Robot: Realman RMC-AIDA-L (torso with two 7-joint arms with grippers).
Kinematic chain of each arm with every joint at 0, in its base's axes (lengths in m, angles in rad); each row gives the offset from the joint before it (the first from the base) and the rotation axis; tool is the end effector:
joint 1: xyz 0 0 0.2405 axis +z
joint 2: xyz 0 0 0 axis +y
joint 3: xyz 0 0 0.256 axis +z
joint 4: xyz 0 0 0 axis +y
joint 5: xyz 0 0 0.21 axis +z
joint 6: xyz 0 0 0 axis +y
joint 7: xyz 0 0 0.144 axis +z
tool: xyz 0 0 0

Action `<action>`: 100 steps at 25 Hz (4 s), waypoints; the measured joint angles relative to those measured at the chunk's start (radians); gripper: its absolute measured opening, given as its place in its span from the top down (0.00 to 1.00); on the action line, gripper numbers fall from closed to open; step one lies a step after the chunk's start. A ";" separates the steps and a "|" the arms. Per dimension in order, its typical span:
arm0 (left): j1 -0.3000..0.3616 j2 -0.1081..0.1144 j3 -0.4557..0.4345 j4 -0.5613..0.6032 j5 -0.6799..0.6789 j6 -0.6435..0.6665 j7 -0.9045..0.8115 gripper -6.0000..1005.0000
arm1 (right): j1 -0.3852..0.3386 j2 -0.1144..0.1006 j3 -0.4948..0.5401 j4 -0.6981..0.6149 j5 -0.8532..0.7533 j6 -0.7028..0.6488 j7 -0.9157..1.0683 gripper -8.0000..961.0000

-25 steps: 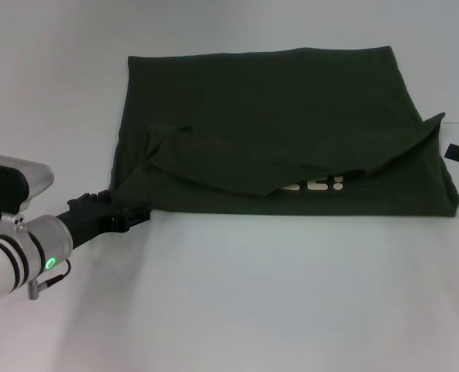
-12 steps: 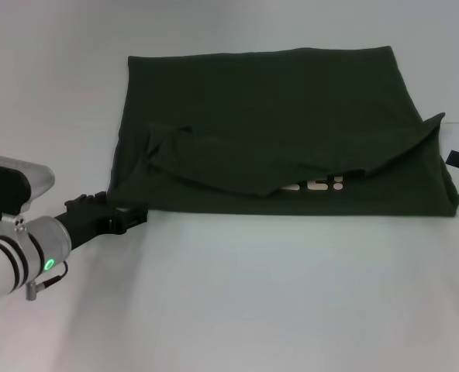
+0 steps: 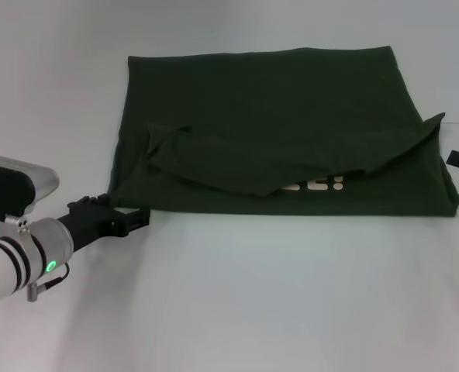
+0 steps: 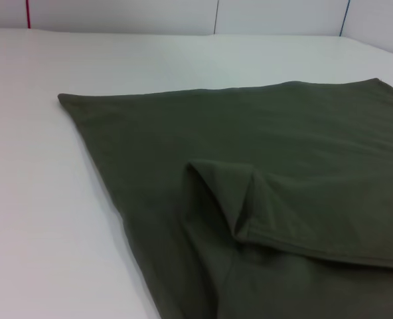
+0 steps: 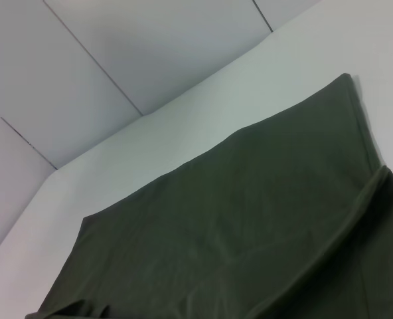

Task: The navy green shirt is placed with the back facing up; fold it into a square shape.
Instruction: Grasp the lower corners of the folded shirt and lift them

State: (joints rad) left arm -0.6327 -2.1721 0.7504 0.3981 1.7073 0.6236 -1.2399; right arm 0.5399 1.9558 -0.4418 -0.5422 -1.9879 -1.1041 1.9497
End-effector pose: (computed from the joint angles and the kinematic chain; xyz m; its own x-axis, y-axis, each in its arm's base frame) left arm -0.3035 0.3964 -0.0541 0.6912 0.4870 0.5338 0.7191 -0.3909 -0.5745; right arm 0.3481 0.3810 0.0807 0.2180 -0.5821 -0.7833 -0.9750 -0.1649 -0.1487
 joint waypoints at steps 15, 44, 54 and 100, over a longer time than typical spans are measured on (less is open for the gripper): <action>-0.007 0.002 -0.001 0.004 0.000 -0.038 0.011 0.12 | 0.000 0.000 0.000 0.012 0.000 0.005 0.000 0.34; -0.022 0.003 0.010 -0.010 0.000 -0.056 0.036 0.13 | 0.000 0.012 0.000 0.013 0.000 0.007 -0.001 0.34; -0.031 0.006 0.014 -0.005 0.013 -0.079 0.028 0.25 | 0.000 0.011 0.001 0.013 0.000 0.002 -0.001 0.34; 0.015 0.005 0.014 0.063 0.052 -0.014 -0.053 0.97 | 0.086 -0.062 -0.171 0.003 -0.280 0.148 0.273 0.38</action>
State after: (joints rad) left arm -0.6182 -2.1676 0.7639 0.4615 1.7594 0.6096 -1.2932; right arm 0.6259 1.8933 -0.6126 -0.5391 -2.2684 -0.9565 2.2226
